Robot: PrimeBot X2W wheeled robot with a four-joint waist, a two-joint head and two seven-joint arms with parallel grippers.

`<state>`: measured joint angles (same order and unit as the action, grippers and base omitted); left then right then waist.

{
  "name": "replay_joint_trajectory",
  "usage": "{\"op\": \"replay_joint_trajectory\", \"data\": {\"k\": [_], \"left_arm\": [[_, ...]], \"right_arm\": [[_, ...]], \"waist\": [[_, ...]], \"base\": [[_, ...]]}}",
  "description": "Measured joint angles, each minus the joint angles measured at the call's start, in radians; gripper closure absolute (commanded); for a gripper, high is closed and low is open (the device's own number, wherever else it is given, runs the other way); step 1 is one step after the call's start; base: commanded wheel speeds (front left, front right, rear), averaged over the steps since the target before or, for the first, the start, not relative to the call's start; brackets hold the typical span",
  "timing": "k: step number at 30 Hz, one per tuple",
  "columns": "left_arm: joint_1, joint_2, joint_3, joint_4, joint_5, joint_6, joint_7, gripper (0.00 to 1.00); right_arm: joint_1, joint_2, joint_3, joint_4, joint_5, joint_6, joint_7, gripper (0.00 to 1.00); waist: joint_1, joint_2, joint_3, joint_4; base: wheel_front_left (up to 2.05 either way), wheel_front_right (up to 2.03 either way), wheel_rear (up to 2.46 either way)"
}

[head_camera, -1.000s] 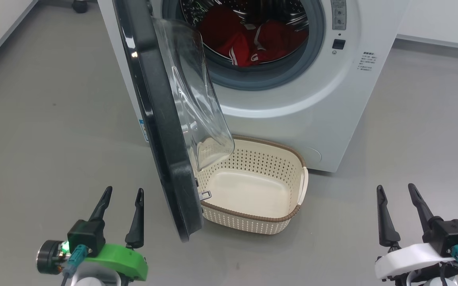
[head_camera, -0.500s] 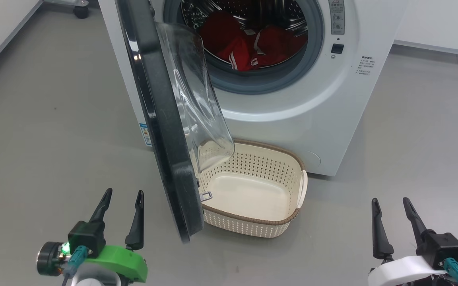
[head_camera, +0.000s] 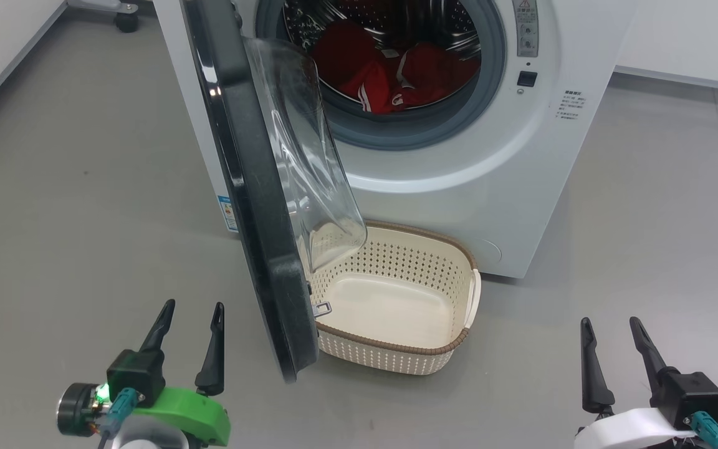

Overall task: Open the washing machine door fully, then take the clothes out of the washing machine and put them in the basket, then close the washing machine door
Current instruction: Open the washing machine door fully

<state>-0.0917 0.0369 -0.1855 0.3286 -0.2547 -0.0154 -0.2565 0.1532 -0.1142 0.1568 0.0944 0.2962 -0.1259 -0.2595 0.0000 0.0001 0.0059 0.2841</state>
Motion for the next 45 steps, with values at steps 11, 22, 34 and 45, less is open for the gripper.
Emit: {"op": "replay_joint_trajectory", "data": {"k": [11,22,34,45], "left_arm": [[0.000,0.000,0.000,0.005,0.001,0.000,0.000,1.00],[-0.003,0.000,0.011,-0.024,0.008,0.001,0.000,1.00],[-0.112,0.000,0.049,-0.307,0.072,0.038,0.000,1.00],[-0.148,0.001,-0.171,-0.465,0.056,-0.040,-0.001,1.00]], "right_arm": [[0.000,0.005,-0.005,0.001,-0.017,0.001,0.000,0.00],[0.011,0.013,-0.015,0.012,-0.025,0.004,0.000,0.00],[0.011,0.018,-0.027,0.014,-0.036,0.011,0.000,0.00],[0.011,0.022,-0.019,0.027,-0.054,0.028,0.000,0.00]], "waist": [[0.0000,0.0000,0.000,0.004],[0.0000,0.0000,0.000,0.012],[0.0000,0.0000,0.001,0.025],[0.0000,0.0000,-0.001,0.025]], "base": [[0.00,0.00,0.00],[0.00,0.00,0.00],[0.00,0.00,0.00],[0.00,0.00,0.00]]}}
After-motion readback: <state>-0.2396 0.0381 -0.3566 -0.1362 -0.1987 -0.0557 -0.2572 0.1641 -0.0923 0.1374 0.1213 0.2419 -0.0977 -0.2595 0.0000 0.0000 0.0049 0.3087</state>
